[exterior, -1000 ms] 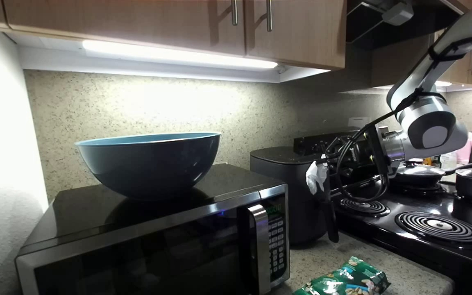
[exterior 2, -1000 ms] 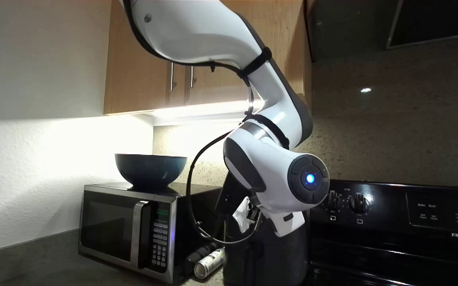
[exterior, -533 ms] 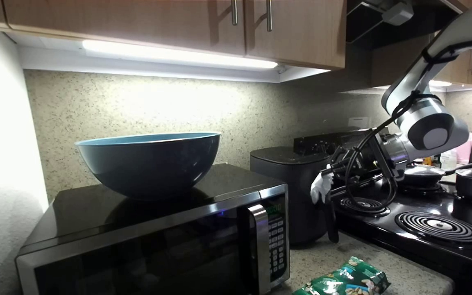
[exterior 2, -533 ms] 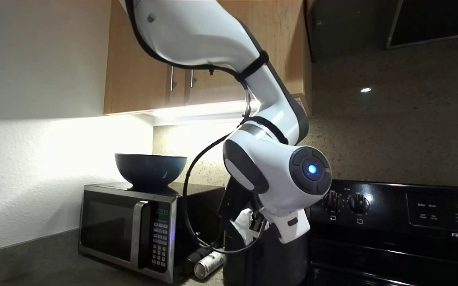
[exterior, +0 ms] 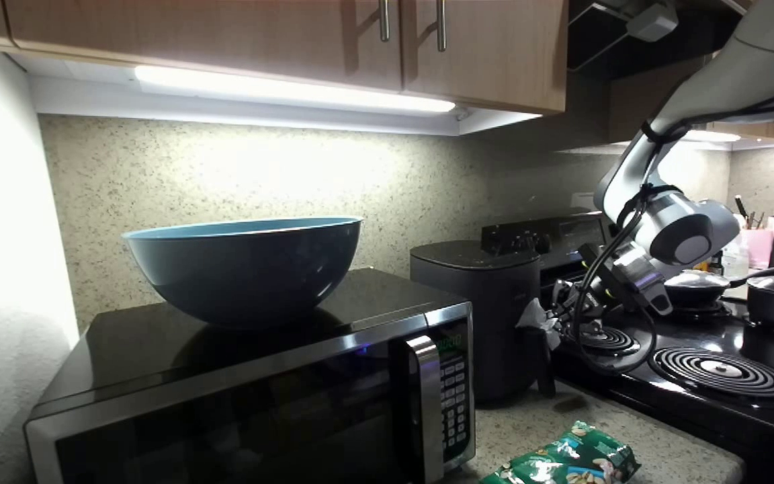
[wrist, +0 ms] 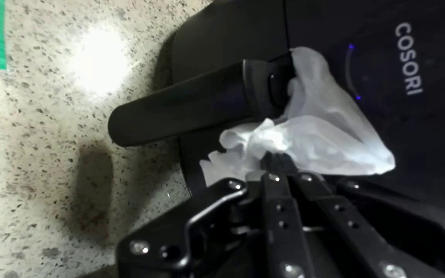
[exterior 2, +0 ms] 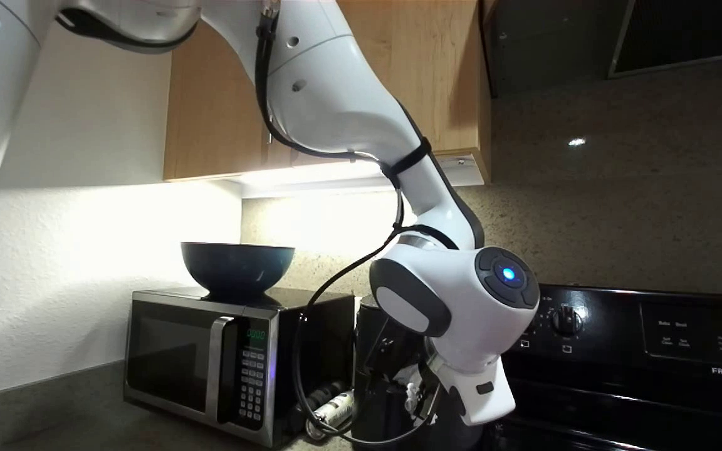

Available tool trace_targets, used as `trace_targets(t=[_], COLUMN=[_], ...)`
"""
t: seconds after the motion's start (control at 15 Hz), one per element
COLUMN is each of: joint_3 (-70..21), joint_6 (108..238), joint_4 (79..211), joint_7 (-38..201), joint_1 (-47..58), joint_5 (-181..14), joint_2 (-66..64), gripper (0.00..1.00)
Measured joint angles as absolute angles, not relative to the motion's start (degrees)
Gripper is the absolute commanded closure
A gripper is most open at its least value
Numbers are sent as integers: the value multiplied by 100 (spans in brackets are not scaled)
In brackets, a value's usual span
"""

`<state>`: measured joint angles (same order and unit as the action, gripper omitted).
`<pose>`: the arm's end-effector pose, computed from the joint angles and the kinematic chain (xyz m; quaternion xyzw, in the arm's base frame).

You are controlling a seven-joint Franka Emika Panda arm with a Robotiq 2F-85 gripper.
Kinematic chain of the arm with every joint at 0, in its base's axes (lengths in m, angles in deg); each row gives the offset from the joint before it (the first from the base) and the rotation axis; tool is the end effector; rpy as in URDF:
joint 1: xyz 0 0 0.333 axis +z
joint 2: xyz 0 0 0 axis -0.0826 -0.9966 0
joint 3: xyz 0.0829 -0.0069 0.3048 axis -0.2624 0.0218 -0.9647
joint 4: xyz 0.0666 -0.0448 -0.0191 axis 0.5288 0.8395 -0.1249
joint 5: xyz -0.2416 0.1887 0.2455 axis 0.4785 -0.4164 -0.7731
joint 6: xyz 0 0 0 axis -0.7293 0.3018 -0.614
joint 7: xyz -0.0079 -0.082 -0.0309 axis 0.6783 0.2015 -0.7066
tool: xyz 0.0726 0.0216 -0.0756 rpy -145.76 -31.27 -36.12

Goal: Use the white napkin from the counter to wipe the air fryer.

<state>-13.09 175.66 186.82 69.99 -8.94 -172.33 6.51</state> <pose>0.4478 -0.2404 0.2658 -0.6301 0.6531 -0.1058 0.4065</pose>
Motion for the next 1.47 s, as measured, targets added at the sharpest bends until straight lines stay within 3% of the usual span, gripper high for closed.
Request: trace_targets(t=[0.6,1.2,1.47], joint_3=[-1343,-995,-910], joint_6=[17313,14815,15020], joint_4=[18465,18732,18822], joint_7=[7572,7642,7834], joint_1=[-871,-1170,-1319], joint_5=[-17072,-16707,-16318], joint_2=[597,1874,2073], gripper=[100,100,100])
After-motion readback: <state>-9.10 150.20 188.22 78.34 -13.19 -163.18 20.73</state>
